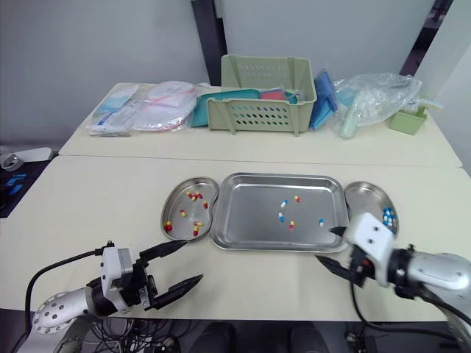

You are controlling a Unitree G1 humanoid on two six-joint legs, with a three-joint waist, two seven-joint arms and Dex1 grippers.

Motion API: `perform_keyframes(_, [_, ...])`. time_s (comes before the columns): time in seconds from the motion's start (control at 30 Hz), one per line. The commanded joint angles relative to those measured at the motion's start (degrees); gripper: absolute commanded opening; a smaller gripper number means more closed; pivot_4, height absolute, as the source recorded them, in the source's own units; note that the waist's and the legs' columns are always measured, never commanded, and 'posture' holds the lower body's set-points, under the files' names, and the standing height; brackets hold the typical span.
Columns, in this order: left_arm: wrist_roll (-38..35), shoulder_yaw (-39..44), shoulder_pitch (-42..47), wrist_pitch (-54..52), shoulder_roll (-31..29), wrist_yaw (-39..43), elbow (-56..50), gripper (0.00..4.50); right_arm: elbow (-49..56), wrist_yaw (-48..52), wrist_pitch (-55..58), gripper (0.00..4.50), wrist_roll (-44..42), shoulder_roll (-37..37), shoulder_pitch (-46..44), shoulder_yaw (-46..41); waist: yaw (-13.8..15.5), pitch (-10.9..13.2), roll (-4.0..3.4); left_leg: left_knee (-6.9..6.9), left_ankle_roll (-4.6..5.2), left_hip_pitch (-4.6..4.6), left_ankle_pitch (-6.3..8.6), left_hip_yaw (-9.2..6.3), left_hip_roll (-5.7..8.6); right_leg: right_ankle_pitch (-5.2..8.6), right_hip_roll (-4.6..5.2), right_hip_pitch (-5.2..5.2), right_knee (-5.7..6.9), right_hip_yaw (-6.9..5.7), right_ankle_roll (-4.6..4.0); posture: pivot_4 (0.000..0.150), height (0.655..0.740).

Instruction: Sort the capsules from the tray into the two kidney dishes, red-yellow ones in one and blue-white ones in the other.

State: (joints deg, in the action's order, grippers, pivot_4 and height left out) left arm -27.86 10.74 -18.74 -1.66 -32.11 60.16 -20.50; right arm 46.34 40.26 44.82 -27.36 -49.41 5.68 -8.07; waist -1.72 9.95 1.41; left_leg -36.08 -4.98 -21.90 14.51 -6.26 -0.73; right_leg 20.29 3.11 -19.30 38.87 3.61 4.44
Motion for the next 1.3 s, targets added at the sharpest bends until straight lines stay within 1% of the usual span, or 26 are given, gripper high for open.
perform_keyframes(0.03, [0.1,-0.38,0.24,1.44,0.07,-0.46,-0.77,4.5,-1.16,-6.72,4.27,2.9,4.21,3.47,-8.71,9.54,-0.02,0.01,0.01,0.0,0.0,0.01,0.0,-0.01,0.0,0.0,0.0,0.0,0.0,0.0,0.0,0.15,0.74])
perform_keyframes(0.1, [0.26,-0.72,0.3,1.65,0.07,-0.67,-0.77,4.5,-4.23,-11.29,7.45,2.9,7.38,7.34,-15.01,15.2,-0.36,0.0,0.05,-0.01,0.0,0.02,0.0,-0.02,-0.02,0.0,-0.02,-0.02,0.01,0.0,0.0,0.15,0.74])
perform_keyframes(0.2, [0.37,-1.31,0.32,1.84,0.0,-0.99,-0.98,4.5,-8.52,-15.79,13.49,2.9,9.83,12.8,-22.38,20.63,-0.32,0.01,0.02,0.01,0.0,0.01,0.0,-0.02,-0.01,0.0,-0.02,-0.07,0.06,0.01,-0.01,0.15,0.74])
perform_keyframes(0.3, [0.41,-1.79,0.4,1.99,0.01,-1.27,-1.08,4.5,-12.96,-18.72,18.24,2.9,11.57,17.64,-28.21,24.56,-0.22,0.02,0.01,0.02,0.0,-0.1,0.0,-0.03,-0.01,0.0,-0.02,-0.23,0.07,0.02,-0.02,0.15,0.74])
perform_keyframes(0.37, [0.51,-2.04,0.46,2.08,0.09,-1.4,-1.13,4.5,-16.48,-19.79,18.93,2.9,12.9,20.13,-30.74,26.46,-0.16,0.02,0.0,0.02,0.0,-0.15,-0.01,-0.03,-0.01,0.0,-0.01,-0.29,0.1,0.02,-0.02,0.15,0.74])
perform_keyframes(0.53, [0.64,-2.4,0.4,2.18,0.26,-1.83,-1.4,4.5,-21.94,-20.46,18.73,2.9,14.97,22.67,-34.01,28.43,-0.12,0.03,-0.02,0.01,0.0,-0.16,0.0,-0.03,0.0,0.0,0.0,-0.31,0.09,0.02,-0.02,0.15,0.74])
perform_keyframes(0.8, [0.62,-2.73,0.04,2.08,0.24,-2.81,-2.1,4.5,-26.32,-19.0,17.57,2.9,16.18,23.76,-34.93,29.78,-0.28,0.04,-0.03,0.02,0.0,-0.16,-0.01,-0.03,-0.01,0.0,-0.01,-0.34,0.12,0.03,-0.02,0.15,0.74])
perform_keyframes(0.9, [0.56,-2.82,-0.04,1.99,0.21,-2.98,-2.34,4.5,-26.54,-18.09,17.4,2.27,16.45,23.67,-34.75,30.62,-0.28,0.04,-0.03,0.02,0.0,-0.16,-0.01,-0.04,-0.01,0.0,-0.01,-0.34,0.12,0.02,-0.02,0.15,0.74])
perform_keyframes(1.0, [0.54,-3.0,0.07,1.92,0.09,-3.18,-2.42,4.5,-26.8,-17.41,16.89,1.46,17.25,23.3,-34.68,32.0,-0.29,0.04,-0.03,0.02,0.0,-0.15,0.0,-0.03,-0.01,0.0,-0.01,-0.35,0.12,0.03,-0.02,0.15,0.74])
perform_keyframes(1.13, [0.47,-2.98,-0.01,1.96,-0.15,-3.11,-2.48,4.5,-25.78,-16.57,16.56,0.56,18.3,22.71,-34.36,33.21,-0.28,0.04,-0.04,0.02,0.0,-0.15,-0.01,-0.03,-0.01,0.0,-0.01,-0.34,0.13,0.02,-0.02,0.15,0.74])
perform_keyframes(1.2, [0.4,-2.98,0.08,2.03,-0.34,-2.69,-2.24,4.5,-25.14,-16.29,16.32,0.02,18.65,22.63,-34.3,33.54,-0.28,0.04,-0.04,0.02,0.0,-0.15,0.0,-0.03,-0.01,0.0,-0.01,-0.34,0.12,0.02,-0.02,0.15,0.74])
perform_keyframes(1.3, [0.29,-3.2,0.38,2.41,-0.64,-1.73,-1.96,4.5,-23.96,-15.73,15.52,0.02,19.29,22.46,-34.47,33.51,-0.27,0.04,-0.04,0.02,0.0,-0.14,-0.01,-0.04,-0.01,0.0,-0.02,-0.34,0.12,0.02,-0.02,0.15,0.74])
